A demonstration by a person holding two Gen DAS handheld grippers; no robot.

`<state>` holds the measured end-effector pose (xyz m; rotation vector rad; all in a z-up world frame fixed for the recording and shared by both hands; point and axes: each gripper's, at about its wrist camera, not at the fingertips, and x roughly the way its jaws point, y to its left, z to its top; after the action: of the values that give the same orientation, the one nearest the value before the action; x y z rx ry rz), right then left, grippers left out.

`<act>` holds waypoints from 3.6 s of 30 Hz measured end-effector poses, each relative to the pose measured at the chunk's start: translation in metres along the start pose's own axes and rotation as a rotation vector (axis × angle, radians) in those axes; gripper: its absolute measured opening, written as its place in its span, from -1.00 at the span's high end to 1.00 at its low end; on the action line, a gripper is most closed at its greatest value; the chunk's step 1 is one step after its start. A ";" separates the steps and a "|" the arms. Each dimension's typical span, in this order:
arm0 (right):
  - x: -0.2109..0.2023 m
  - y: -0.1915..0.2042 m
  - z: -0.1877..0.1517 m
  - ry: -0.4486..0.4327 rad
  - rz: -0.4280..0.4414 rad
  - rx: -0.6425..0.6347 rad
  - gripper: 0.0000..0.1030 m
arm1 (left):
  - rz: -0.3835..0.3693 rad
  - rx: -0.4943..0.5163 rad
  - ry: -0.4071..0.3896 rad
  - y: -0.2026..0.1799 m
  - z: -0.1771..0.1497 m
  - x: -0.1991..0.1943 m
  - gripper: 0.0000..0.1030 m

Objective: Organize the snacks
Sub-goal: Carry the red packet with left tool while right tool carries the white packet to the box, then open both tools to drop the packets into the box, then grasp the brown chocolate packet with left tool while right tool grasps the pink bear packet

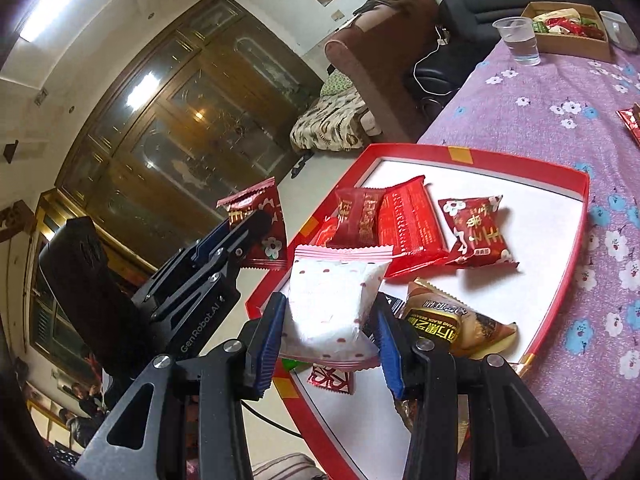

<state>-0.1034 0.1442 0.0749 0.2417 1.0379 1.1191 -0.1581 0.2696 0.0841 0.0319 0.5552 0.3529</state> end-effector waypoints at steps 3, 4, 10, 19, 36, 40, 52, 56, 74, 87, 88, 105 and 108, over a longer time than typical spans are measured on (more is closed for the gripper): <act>0.002 0.001 -0.002 -0.001 0.000 -0.010 0.16 | 0.013 0.004 0.006 0.003 -0.002 0.002 0.50; 0.002 0.002 -0.003 -0.003 -0.005 -0.016 0.16 | 0.016 0.004 0.009 0.003 -0.003 0.002 0.50; -0.001 0.008 -0.004 -0.014 -0.008 -0.039 0.15 | 0.040 0.016 0.014 0.005 -0.006 0.003 0.50; 0.000 0.009 -0.005 -0.013 -0.009 -0.046 0.15 | 0.050 0.026 0.021 0.005 -0.007 0.003 0.50; -0.002 0.007 -0.004 -0.015 -0.012 -0.047 0.13 | 0.064 0.031 0.027 0.005 -0.009 0.005 0.50; -0.002 0.005 -0.003 -0.016 -0.013 -0.046 0.13 | 0.074 0.032 0.033 0.005 -0.009 0.007 0.50; -0.030 -0.033 0.009 -0.077 -0.054 0.046 0.10 | 0.108 0.000 0.019 0.008 -0.005 0.004 -0.57; -0.065 -0.072 0.020 -0.167 -0.132 0.125 0.05 | 0.103 0.023 0.034 0.001 -0.005 0.008 -0.60; -0.203 -0.285 0.070 -0.265 -0.671 0.355 -0.07 | -0.140 0.263 0.055 -0.127 0.073 0.040 -0.62; -0.162 -0.322 0.096 -0.202 -0.808 0.334 0.50 | -0.246 0.426 0.116 -0.222 0.106 0.119 -0.62; -0.169 -0.326 0.092 -0.223 -0.770 0.363 0.53 | -0.256 0.432 0.115 -0.227 0.108 0.123 -0.62; -0.255 -0.360 0.034 -0.329 -0.514 0.609 0.34 | -0.423 0.700 0.250 -0.327 0.093 0.200 -0.61; -0.256 -0.361 0.041 -0.378 -0.507 0.654 0.16 | -0.427 0.756 0.246 -0.337 0.090 0.203 -0.62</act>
<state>0.1399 -0.2219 0.0130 0.6435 1.0161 0.2359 0.1568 0.0272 0.0153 0.5959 0.8937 -0.2886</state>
